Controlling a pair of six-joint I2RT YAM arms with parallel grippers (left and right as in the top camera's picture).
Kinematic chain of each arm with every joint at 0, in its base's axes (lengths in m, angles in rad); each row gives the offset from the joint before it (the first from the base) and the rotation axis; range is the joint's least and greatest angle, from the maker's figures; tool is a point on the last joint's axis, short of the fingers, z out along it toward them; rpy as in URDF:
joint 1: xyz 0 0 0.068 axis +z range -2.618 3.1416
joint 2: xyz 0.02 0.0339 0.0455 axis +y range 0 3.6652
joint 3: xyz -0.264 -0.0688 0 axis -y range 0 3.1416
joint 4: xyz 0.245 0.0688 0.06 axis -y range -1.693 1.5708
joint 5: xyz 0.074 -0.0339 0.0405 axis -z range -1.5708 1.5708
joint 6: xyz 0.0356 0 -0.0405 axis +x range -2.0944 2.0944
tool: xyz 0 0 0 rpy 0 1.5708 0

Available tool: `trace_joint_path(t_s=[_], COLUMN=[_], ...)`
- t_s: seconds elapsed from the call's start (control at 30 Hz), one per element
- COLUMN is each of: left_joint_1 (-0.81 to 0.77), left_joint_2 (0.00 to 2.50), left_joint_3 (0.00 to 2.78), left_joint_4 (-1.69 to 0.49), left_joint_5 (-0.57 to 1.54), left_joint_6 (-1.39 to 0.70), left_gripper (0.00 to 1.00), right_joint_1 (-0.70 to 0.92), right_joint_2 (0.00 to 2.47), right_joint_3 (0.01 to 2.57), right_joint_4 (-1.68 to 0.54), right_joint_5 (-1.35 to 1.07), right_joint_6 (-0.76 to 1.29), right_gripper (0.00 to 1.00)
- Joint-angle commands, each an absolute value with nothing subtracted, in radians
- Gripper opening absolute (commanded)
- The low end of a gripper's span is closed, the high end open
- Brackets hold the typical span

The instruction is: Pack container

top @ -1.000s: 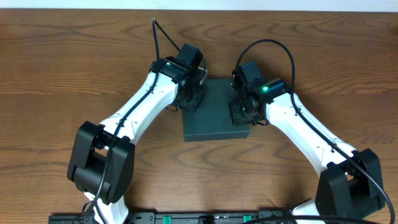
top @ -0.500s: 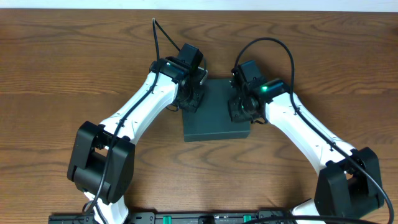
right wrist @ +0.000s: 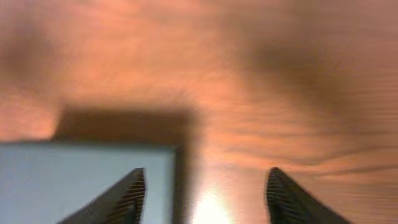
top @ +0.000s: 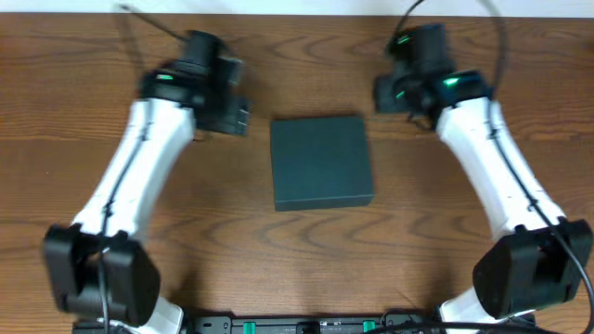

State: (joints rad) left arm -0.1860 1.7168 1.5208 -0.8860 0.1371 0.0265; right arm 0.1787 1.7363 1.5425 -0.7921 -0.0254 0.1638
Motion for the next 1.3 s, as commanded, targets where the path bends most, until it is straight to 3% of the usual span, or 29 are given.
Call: trace_joint_path(t_s=[0.0,0.13,0.33,0.53,0.67,0.87,1.03,1.27], left_joint_1=[-0.089,-0.050,-0.072,-0.101,-0.122,-0.154,-0.162,-0.162], left_joint_2=[1.692,1.667,1.499,1.258,1.086,0.835,0.686,0.677], left_joint_3=[1.540,1.539,1.473,1.289,1.126,0.910,0.808,0.804], left_joint_4=[-0.916,-0.978,-0.979,-0.951,-0.888,-0.760,-0.689,-0.721], left_joint_5=[0.113,0.034,0.003,0.010,0.010,0.010,0.010,0.010], left_joint_6=[0.052,0.051,0.046,0.047,0.052,0.059,0.059,0.059], left_gripper=[0.85,0.96,1.00,0.99,0.99,0.99,0.99,0.98], right_joint_1=[0.065,-0.040,-0.117,-0.108,-0.086,-0.018,0.039,0.044], right_joint_2=[1.729,1.711,1.570,1.307,1.107,0.831,0.687,0.676], right_joint_3=[1.575,1.584,1.499,1.184,0.963,0.804,0.759,0.736], right_joint_4=[-0.815,-0.901,-0.917,-0.803,-0.752,-0.715,-0.742,-0.789], right_joint_5=[-0.012,-0.010,0.003,0.004,0.016,0.075,0.169,0.120], right_joint_6=[0.114,0.130,0.138,0.179,0.164,0.067,0.030,0.032], right_gripper=[0.60,0.59,0.63,0.67,0.73,0.99,0.99,0.99])
